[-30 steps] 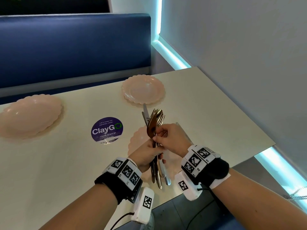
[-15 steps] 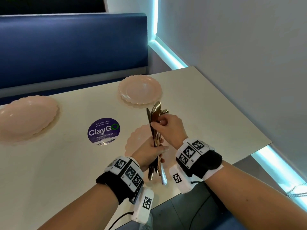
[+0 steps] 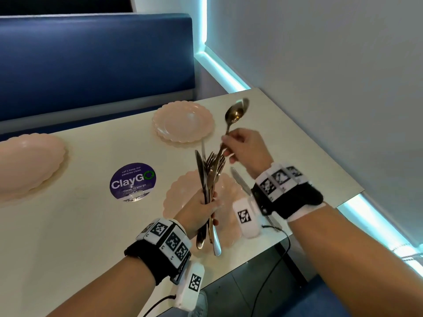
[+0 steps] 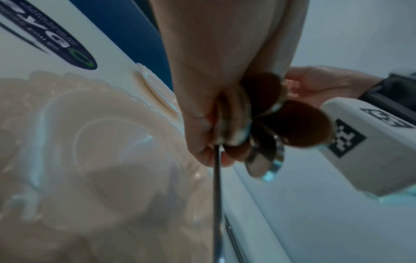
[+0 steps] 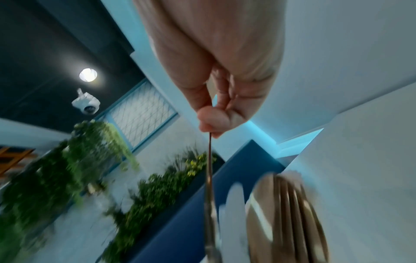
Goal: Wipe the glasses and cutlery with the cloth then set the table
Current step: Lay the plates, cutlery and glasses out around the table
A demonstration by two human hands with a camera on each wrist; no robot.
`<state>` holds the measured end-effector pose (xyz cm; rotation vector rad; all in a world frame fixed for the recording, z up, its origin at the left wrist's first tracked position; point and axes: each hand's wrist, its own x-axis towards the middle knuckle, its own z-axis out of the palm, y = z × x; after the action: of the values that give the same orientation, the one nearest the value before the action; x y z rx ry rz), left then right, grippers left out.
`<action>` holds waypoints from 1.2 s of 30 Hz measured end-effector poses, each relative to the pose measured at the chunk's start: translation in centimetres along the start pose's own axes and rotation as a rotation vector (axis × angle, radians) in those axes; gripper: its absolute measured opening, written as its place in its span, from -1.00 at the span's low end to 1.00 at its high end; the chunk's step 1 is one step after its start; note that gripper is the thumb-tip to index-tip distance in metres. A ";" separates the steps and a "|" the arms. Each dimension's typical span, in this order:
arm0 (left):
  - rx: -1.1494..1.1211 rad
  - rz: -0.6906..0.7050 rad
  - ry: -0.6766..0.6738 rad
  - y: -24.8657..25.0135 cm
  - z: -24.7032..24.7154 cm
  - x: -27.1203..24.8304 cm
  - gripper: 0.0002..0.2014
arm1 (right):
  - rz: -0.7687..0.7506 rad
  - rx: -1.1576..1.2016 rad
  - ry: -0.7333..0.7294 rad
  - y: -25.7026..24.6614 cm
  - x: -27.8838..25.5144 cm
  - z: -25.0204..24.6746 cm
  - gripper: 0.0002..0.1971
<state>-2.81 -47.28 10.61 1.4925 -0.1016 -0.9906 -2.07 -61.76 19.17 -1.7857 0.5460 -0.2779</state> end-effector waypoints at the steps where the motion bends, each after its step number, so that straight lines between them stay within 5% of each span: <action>1: -0.019 -0.021 -0.003 -0.3 -0.1 0.0 -0.87 | 0.001 0.084 0.016 -0.5 0.6 -0.9 -0.87; 5: -0.094 -0.043 0.017 -1.0 -0.7 0.1 -0.90 | -0.025 0.139 0.120 0.0 2.6 -4.8 -0.81; 9: -0.130 -0.033 0.032 -0.7 -1.9 0.2 -0.93 | -0.026 -0.526 0.165 5.0 2.9 -7.4 -0.95; 15: -0.118 -0.008 0.070 -0.3 -3.1 -0.2 -0.93 | 0.177 -1.087 -0.128 13.1 1.6 -7.2 -0.77; 36: -0.398 -0.027 0.054 0.1 -3.0 -1.6 -0.87 | 0.288 -0.990 -0.147 15.2 0.9 -6.2 -0.78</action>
<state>-1.97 -44.03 11.06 1.1558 0.1480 -0.9288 -7.47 -70.49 6.29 -2.5952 0.9146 0.4010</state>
